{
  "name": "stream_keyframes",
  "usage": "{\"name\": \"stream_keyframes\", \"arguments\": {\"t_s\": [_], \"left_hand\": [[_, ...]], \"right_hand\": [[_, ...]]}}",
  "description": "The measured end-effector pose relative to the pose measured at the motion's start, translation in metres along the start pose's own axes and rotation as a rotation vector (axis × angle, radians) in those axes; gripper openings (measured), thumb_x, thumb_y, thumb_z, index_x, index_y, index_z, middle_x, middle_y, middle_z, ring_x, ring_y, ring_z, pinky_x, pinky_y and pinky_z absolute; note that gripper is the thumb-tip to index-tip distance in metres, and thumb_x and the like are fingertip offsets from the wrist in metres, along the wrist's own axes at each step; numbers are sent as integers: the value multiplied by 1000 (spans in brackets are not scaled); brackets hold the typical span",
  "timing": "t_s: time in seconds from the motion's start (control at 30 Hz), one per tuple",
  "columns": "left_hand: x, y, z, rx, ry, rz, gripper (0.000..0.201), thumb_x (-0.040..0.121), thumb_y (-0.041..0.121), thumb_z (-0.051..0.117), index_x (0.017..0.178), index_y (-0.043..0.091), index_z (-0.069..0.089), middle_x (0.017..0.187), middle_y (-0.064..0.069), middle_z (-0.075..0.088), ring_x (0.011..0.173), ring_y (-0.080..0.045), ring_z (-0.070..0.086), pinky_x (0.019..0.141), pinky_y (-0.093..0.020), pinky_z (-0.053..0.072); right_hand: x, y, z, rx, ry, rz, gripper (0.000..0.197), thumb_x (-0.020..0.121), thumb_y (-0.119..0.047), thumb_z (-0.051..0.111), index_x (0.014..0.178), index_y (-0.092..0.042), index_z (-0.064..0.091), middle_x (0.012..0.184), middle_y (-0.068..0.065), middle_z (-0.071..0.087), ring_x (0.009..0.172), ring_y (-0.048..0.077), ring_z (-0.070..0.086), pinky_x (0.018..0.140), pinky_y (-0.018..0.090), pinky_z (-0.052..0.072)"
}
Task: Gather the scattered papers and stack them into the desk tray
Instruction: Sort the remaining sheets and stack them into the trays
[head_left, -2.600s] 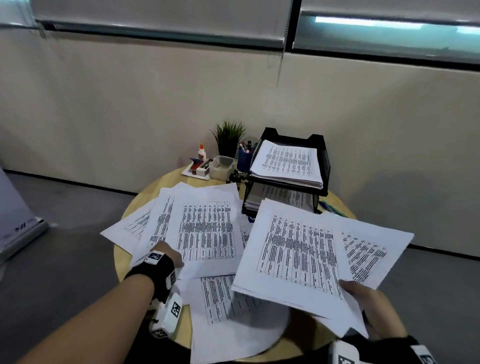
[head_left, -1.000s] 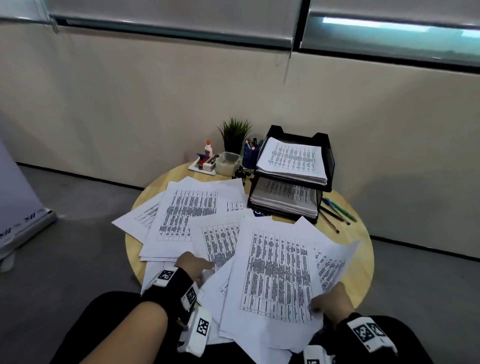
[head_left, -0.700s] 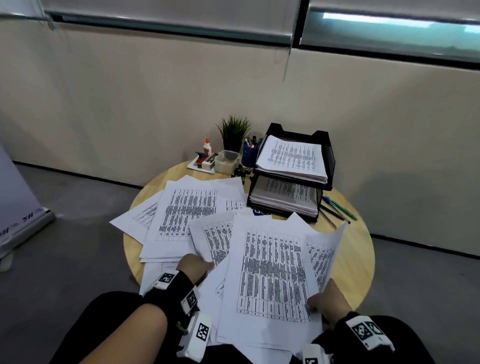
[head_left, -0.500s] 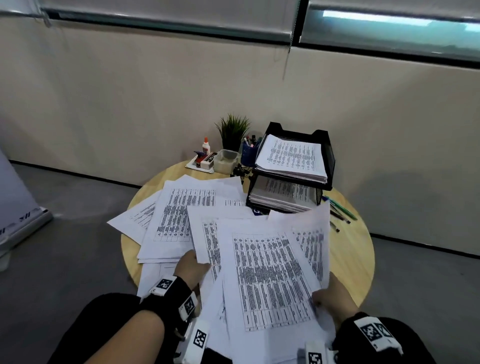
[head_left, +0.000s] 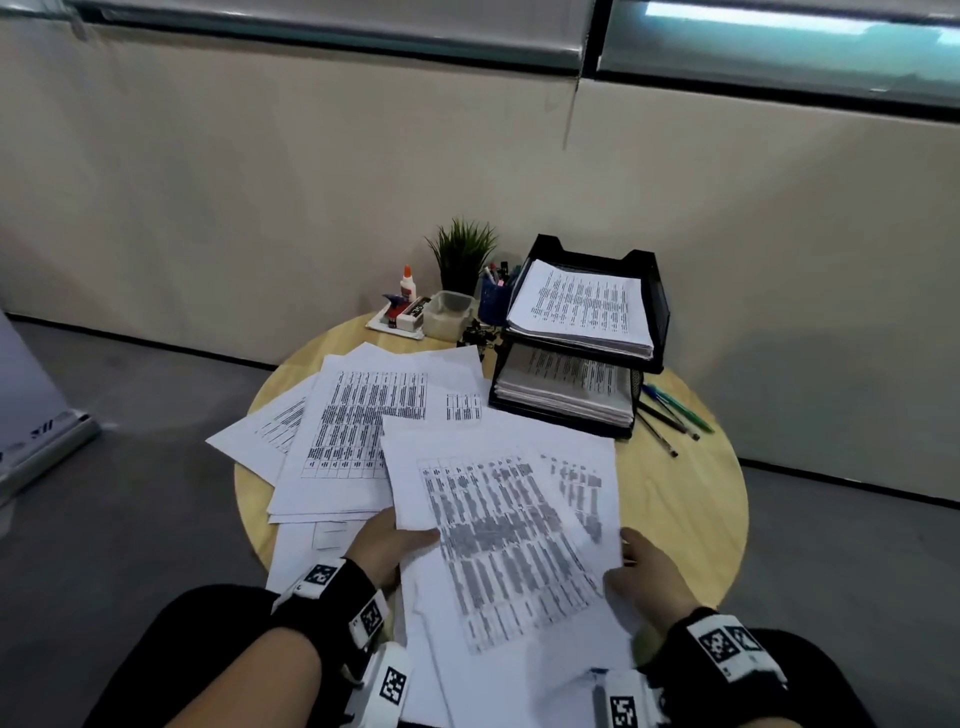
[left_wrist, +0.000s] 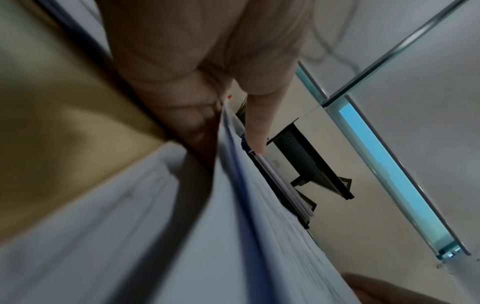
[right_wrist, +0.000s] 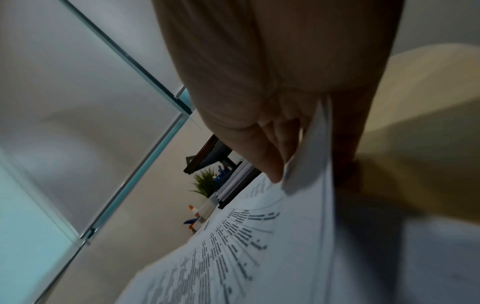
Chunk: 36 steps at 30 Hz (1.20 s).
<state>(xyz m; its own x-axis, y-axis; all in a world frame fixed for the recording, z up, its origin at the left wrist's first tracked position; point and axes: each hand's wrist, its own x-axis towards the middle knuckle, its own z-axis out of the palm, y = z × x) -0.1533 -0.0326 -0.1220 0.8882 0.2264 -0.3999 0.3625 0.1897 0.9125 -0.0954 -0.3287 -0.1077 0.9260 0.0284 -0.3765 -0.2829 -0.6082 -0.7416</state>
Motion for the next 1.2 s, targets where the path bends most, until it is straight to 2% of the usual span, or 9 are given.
{"name": "stream_keyframes", "arguments": {"t_s": [0.1, 0.2, 0.5, 0.57, 0.67, 0.77, 0.9, 1.1, 1.2], "left_hand": [[-2, -2, 1, 94, -20, -2, 34, 74, 0, 75, 106, 1, 63, 95, -5, 69, 81, -13, 64, 74, -22, 51], [-4, 0, 1, 195, -65, -51, 28, 81, 7, 70, 109, 5, 63, 98, 0, 67, 79, -8, 62, 62, -11, 47], [-7, 4, 2, 241, -127, 24, 34, 84, 1, 66, 114, 13, 57, 109, -3, 64, 91, -12, 60, 83, -21, 45], [-10, 9, 4, 254, -149, 56, 34, 85, 1, 65, 114, 15, 53, 106, 0, 62, 97, -15, 58, 74, -14, 45], [-13, 10, 4, 228, -223, 54, 42, 80, 2, 71, 117, 12, 55, 106, 3, 64, 103, -15, 59, 94, -27, 46], [-17, 14, 5, 216, -233, 65, 45, 72, -3, 76, 111, 12, 60, 107, -2, 69, 100, -15, 64, 96, -32, 48], [-24, 46, 12, 203, -209, 170, 41, 68, -6, 77, 102, 12, 64, 97, 0, 73, 95, -15, 67, 94, -35, 48], [-41, 116, 27, 119, -109, 403, 43, 66, 1, 79, 107, 5, 63, 100, -9, 72, 95, -21, 68, 92, -37, 51], [-50, 151, 39, 83, -110, 553, 39, 68, 2, 78, 101, 18, 64, 101, -2, 72, 96, -14, 69, 87, -29, 53]], "right_hand": [[-6, -5, 9, 91, -40, -30, 50, 86, 14, 43, 133, 1, 49, 115, 17, 58, 84, 19, 61, 50, 9, 41], [-8, -10, 14, 133, 12, -57, 46, 87, 7, 52, 132, 0, 50, 127, 17, 57, 100, 26, 58, 70, 20, 47], [1, -3, 3, 326, 134, 25, 67, 84, -18, 70, 140, -2, 38, 130, 17, 52, 114, 31, 53, 94, 37, 44], [-2, -3, 1, 470, 70, 24, 65, 82, -18, 73, 136, 1, 42, 128, 20, 56, 112, 33, 57, 97, 40, 45], [-14, -7, 1, 668, -160, -3, 48, 77, -8, 73, 122, 1, 57, 117, 20, 66, 109, 35, 63, 103, 53, 41], [-20, -17, -4, 755, -288, -59, 41, 75, 2, 70, 114, 3, 62, 108, 22, 69, 97, 40, 67, 92, 56, 49], [-25, -35, -16, 825, -293, -181, 92, 30, -17, 95, 114, 3, 62, 109, 21, 69, 101, 36, 66, 91, 48, 52], [-46, -85, -51, 822, -110, -463, 12, 73, 14, 65, 76, 3, 68, 65, 7, 71, 56, 17, 68, 54, 23, 52], [-46, -108, -66, 756, 28, -518, 12, 71, 6, 71, 62, -1, 69, 41, -4, 56, 34, 7, 51, 41, 19, 41]]}}
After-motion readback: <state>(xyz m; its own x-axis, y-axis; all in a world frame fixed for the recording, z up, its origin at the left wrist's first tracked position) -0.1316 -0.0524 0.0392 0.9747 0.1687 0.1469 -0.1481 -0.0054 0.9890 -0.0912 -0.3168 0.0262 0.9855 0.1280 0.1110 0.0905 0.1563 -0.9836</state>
